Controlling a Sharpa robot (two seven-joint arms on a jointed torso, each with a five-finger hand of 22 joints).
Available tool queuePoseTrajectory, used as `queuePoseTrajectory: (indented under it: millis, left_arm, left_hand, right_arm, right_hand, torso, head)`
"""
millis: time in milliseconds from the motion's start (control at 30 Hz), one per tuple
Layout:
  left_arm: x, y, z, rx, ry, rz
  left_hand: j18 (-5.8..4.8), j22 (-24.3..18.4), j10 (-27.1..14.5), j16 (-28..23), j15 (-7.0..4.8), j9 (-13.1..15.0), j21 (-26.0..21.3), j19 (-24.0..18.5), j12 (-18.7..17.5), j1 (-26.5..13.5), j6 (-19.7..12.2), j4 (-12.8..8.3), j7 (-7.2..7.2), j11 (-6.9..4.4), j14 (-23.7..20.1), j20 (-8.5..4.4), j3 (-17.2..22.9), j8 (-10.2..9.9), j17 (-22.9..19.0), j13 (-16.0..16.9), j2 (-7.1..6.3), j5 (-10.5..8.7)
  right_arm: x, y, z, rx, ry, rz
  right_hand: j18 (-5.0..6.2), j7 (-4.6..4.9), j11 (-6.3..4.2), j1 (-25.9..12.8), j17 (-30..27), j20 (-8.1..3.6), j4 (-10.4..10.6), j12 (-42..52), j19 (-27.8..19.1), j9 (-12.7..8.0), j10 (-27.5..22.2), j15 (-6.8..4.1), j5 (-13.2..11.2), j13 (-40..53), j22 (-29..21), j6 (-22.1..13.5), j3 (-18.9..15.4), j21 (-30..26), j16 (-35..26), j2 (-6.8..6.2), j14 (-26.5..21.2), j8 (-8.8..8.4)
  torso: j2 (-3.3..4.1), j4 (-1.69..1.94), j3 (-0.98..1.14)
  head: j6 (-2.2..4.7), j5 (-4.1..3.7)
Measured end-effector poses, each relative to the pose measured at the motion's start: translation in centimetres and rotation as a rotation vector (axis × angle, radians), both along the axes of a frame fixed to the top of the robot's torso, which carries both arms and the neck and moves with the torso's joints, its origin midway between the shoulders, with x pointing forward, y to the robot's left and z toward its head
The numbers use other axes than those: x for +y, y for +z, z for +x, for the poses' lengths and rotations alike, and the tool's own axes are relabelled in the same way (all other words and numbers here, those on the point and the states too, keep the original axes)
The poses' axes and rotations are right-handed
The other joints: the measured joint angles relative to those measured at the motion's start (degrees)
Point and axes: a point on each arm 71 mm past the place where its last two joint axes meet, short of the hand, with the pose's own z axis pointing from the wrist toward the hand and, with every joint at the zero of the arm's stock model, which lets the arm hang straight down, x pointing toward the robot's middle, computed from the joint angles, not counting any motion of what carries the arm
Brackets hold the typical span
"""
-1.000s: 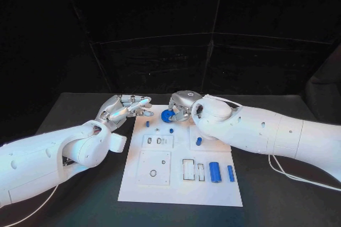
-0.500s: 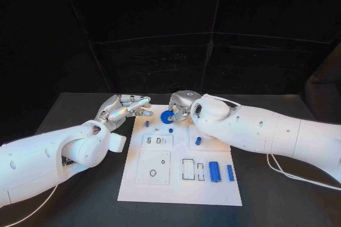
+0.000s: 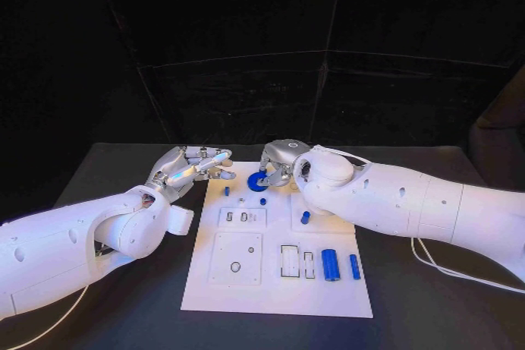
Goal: Assemble the parts on the task board
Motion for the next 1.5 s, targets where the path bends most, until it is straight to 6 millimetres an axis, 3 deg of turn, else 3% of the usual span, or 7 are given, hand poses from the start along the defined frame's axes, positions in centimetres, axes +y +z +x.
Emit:
queuePoseTrajectory:
  millis: [167,300,400,467,867,1133,1500]
  left_arm:
    - [0.1,0.0,0.0,0.001,0.001,0.001]
    - [0.3,0.0,0.0,0.001,0.004,0.002]
    - [0.3,0.0,0.0,0.001,0.005,0.003]
    - [0.4,0.0,0.0,0.001,0.005,0.003]
    - [0.3,0.0,0.0,0.0,-0.003,0.002]
    - [0.2,-0.1,0.0,0.001,-0.008,0.002]
    - [0.2,-0.2,0.1,0.004,-0.013,0.002]
  left_hand:
    - [0.0,0.0,0.0,0.0,0.0,0.0,0.0,0.0,0.0,0.0,0.0,0.0,0.0,0.0,0.0,0.0,0.0,0.0,0.0,0.0,0.0,0.0]
    - [0.0,0.0,0.0,0.0,0.0,0.0,0.0,0.0,0.0,0.0,0.0,0.0,0.0,0.0,0.0,0.0,0.0,0.0,0.0,0.0,0.0,0.0]
    - [-0.01,0.0,1.4,0.0,-0.35,0.0,0.0,0.4,0.1,0.4,0.0,-0.1,0.0,-0.09,0.4,-0.06,0.1,0.0,0.3,0.2,0.38,0.0]
    - [0.0,0.0,3.2,0.3,-0.74,0.0,0.0,1.1,0.9,0.4,0.3,-0.3,-0.34,-0.61,1.6,-0.44,0.0,0.0,0.7,0.5,0.42,0.0]
    - [-0.01,0.0,3.5,0.4,-0.93,0.0,0.0,1.4,0.4,0.1,0.6,-0.5,-0.62,-0.6,1.8,-0.78,-0.1,0.0,1.3,0.5,0.69,0.0]
    - [0.0,0.0,3.5,0.4,-0.93,0.0,0.0,1.4,0.4,0.1,0.8,-0.5,-0.48,-0.6,1.8,-0.81,-0.2,0.0,1.3,0.4,0.69,0.0]
    - [-0.01,0.0,3.5,0.4,-0.93,0.0,0.0,1.4,0.4,0.1,0.8,-0.5,-0.4,-0.6,1.8,-0.81,-0.1,0.0,1.3,0.4,0.69,0.0]
  right_arm:
    - [-1.8,0.3,-0.5,-0.016,-0.003,0.032]
    - [-5.4,0.6,-1.1,-0.012,-0.012,0.09]
    - [-8.6,0.7,-1.4,0.017,-0.023,0.128]
    - [-11.0,0.8,-1.6,0.039,-0.034,0.161]
    - [-19.6,1.0,-1.6,0.098,-0.072,0.36]
    - [-21.4,0.2,-1.3,0.102,-0.097,0.381]
    - [-21.0,-2.1,-1.4,0.137,-0.099,0.363]
  right_hand:
    - [0.0,0.0,0.0,0.0,0.0,0.0,0.5,0.0,0.0,0.1,0.0,0.0,2.0,0.0,0.1,0.0,-0.5,0.0,0.0,0.0,0.0,0.0]
    - [-0.01,0.17,0.0,0.7,0.0,0.0,0.2,0.0,0.0,0.1,0.0,0.0,2.4,0.0,0.0,-0.6,-0.2,0.0,0.0,0.42,0.0,-0.29]
    - [0.0,0.18,0.0,6.3,0.0,0.31,-3.6,0.0,0.3,0.1,0.0,0.0,1.2,0.0,0.7,-0.6,0.9,0.0,0.5,-0.12,0.0,-0.29]
    - [0.0,0.18,0.01,7.6,0.0,0.31,-4.8,0.0,0.3,0.2,0.0,0.0,1.2,0.0,1.0,-0.6,1.3,0.0,0.5,-0.14,0.0,-0.29]
    - [0.0,0.38,0.33,8.6,0.0,0.51,-6.6,-0.6,0.1,0.0,-0.1,0.2,1.2,0.0,0.0,-1.6,0.9,0.0,-0.1,-0.53,-0.2,-0.49]
    - [0.0,0.75,0.7,8.2,0.0,0.84,-6.5,-0.9,-0.2,-0.1,-0.5,0.41,1.6,0.0,-0.4,-3.7,-0.6,-0.2,-0.1,-0.87,0.0,-0.49]
    - [0.0,1.04,0.93,8.2,0.0,1.04,-6.4,-1.3,-0.4,-0.1,-0.7,0.83,1.8,0.0,-0.8,-5.5,-2.0,-0.2,-0.1,-0.86,0.0,-0.49]
  torso:
    - [-0.04,0.0,0.07]
    - [-0.11,-0.16,0.1]
    - [-0.2,-0.41,0.12]
    - [-0.26,-0.57,0.14]
    - [-0.35,-1.53,0.5]
    - [-0.21,-1.65,0.58]
    - [-0.14,-1.4,0.51]
  head:
    - [0.12,0.07]
    - [0.33,-0.01]
    - [0.53,-0.25]
    - [0.68,-0.41]
    - [1.33,-1.8]
    - [1.27,-2.39]
    - [0.87,-2.83]
